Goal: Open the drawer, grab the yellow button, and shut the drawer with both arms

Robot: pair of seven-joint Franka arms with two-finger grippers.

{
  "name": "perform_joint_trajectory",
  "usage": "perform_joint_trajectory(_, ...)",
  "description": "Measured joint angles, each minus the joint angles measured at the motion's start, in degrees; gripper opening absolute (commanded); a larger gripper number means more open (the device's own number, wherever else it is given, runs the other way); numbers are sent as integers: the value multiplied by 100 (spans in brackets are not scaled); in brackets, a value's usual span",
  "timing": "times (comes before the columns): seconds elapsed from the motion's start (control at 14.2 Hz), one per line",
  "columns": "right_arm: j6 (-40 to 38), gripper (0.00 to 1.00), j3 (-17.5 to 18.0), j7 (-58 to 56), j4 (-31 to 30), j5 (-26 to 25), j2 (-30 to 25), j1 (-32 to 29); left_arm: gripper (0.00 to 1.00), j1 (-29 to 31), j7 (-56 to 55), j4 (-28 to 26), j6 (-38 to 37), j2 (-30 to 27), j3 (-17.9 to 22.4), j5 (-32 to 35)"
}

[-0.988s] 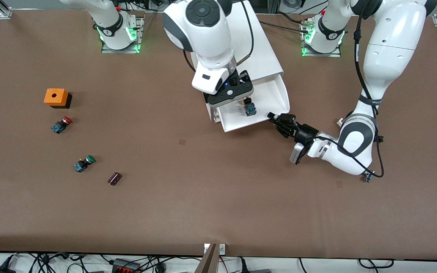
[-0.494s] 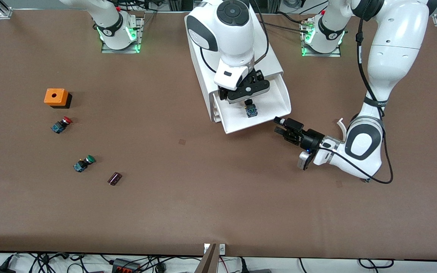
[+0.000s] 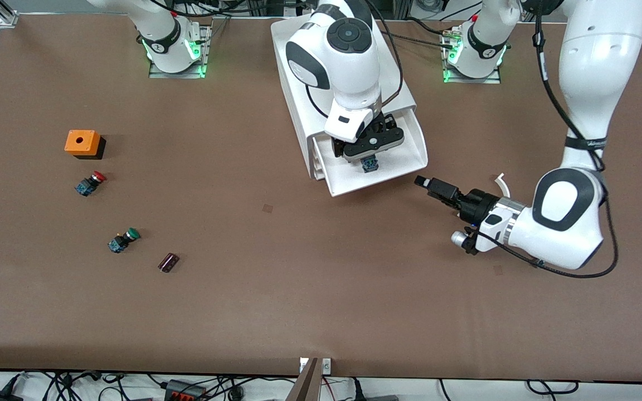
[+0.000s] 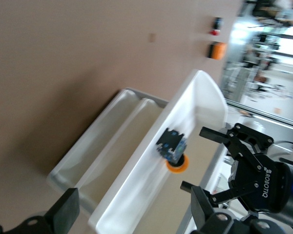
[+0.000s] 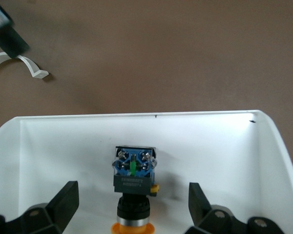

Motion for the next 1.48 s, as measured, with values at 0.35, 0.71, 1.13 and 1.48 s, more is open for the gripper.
perform_joint_trajectory(0.35, 111, 78, -1, 52, 3, 0, 132, 42, 100, -115, -1377, 990, -15, -364, -46, 2078)
perform_joint_trajectory(0.71, 121, 8, -5, 56, 4, 0, 192, 43, 100, -534, -1573, 1335, 47, -398, -49, 3728)
perform_joint_trajectory(1.13, -234, 0, -73, 57, 208, 0, 176, 23, 100, -495, -1625, 1518, 405, -384, 34, 3882)
perform_joint_trajectory(1.48, -1143, 0, -151, 59, 710, 1, -178, -491, 100, -531, -2248, 1518, 418, -375, 33, 3884)
